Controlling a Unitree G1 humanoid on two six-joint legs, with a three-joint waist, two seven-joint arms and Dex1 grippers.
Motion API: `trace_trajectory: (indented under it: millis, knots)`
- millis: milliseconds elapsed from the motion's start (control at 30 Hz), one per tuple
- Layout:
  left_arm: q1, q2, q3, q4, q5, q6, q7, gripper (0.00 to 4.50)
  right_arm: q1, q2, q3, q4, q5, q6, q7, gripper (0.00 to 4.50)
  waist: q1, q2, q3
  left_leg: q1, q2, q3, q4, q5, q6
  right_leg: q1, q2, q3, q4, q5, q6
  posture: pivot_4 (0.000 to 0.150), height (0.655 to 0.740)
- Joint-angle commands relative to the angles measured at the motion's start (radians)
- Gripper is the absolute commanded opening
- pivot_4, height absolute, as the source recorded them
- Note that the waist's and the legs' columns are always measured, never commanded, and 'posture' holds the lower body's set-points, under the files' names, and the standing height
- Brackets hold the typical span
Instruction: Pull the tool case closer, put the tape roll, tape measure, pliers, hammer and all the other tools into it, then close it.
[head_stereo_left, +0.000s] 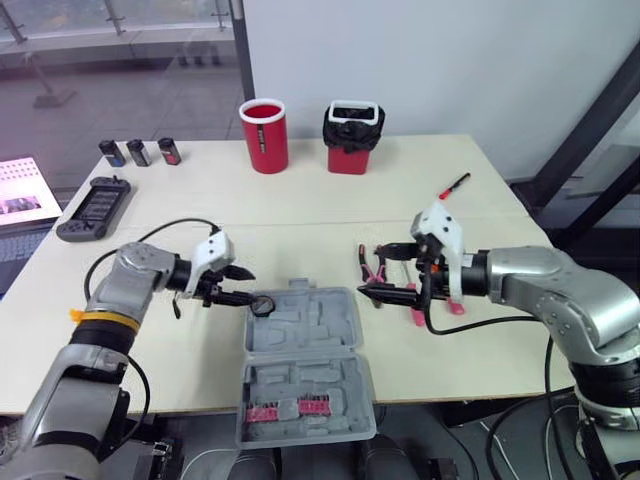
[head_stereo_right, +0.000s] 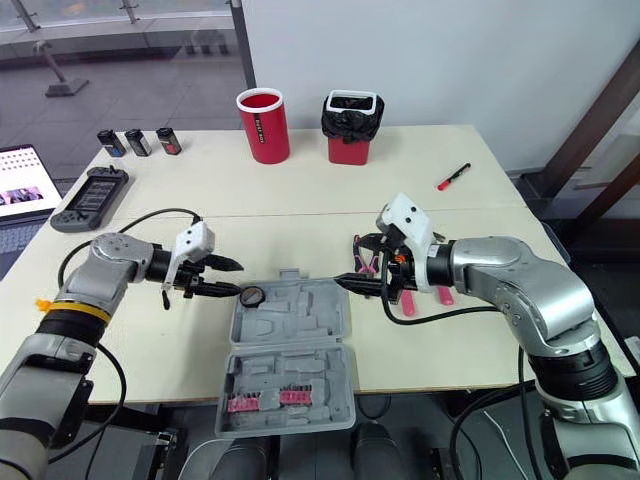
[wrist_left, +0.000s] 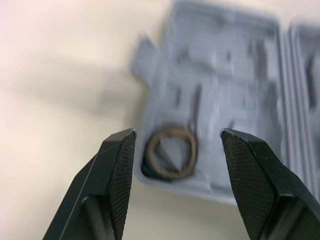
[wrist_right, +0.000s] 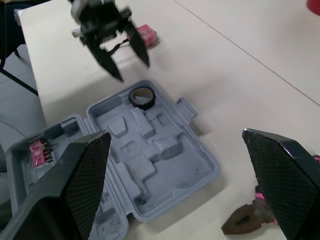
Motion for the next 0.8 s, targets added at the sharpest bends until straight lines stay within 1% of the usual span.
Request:
trace_trajectory:
  millis: [33,67,100,400,533,800]
  knots:
    - [0.007,-0.021,0.036,0.007,-0.034,-0.007,0.018,2.80,-0.032,-0.002,-0.011,-0.005,-0.002,-0.025,0.008,4.50,0.001,0.000,0.000,0.000,0.000,0.000,0.000,0.000,0.000,0.000,0.000,0.000,0.000,0.000,0.000,0.150,0.7400]
    - [0.008,-0.033,0.038,0.020,-0.037,-0.017,0.026,2.28,-0.033,-0.003,-0.011,-0.005,-0.002,-0.024,0.008,4.50,0.002,0.000,0.000,0.000,0.000,0.000,0.000,0.000,0.000,0.000,0.000,0.000,0.000,0.000,0.000,0.150,0.7400]
    - [0.011,-0.045,0.031,0.038,-0.021,-0.044,0.044,1.99,-0.034,-0.004,-0.012,-0.006,-0.001,-0.023,0.009,4.50,0.003,0.000,0.000,0.000,0.000,0.000,0.000,0.000,0.000,0.000,0.000,0.000,0.000,0.000,0.000,0.150,0.7400]
    - [0.005,-0.111,0.009,0.191,0.027,-0.167,0.087,1.99,-0.033,-0.021,-0.028,-0.018,0.004,-0.007,0.008,4.50,0.001,0.000,0.000,0.000,0.000,0.000,0.000,0.000,0.000,0.000,0.001,0.000,0.000,0.000,0.001,0.150,0.7400]
    - [-0.006,-0.143,-0.011,0.301,0.074,-0.237,0.118,1.99,-0.036,-0.021,-0.030,-0.018,0.005,-0.001,0.002,4.50,0.004,0.000,0.000,0.000,0.000,0.000,0.000,0.000,0.000,0.000,0.001,0.000,0.000,0.000,0.001,0.150,0.7400]
    - [0.022,-0.153,-0.046,0.428,0.162,-0.392,0.182,1.99,-0.029,-0.037,-0.040,-0.027,0.007,0.007,0.000,4.50,0.006,0.000,-0.001,0.003,0.000,0.000,0.000,0.000,0.000,0.003,0.001,0.000,0.000,0.000,0.000,0.150,0.7400]
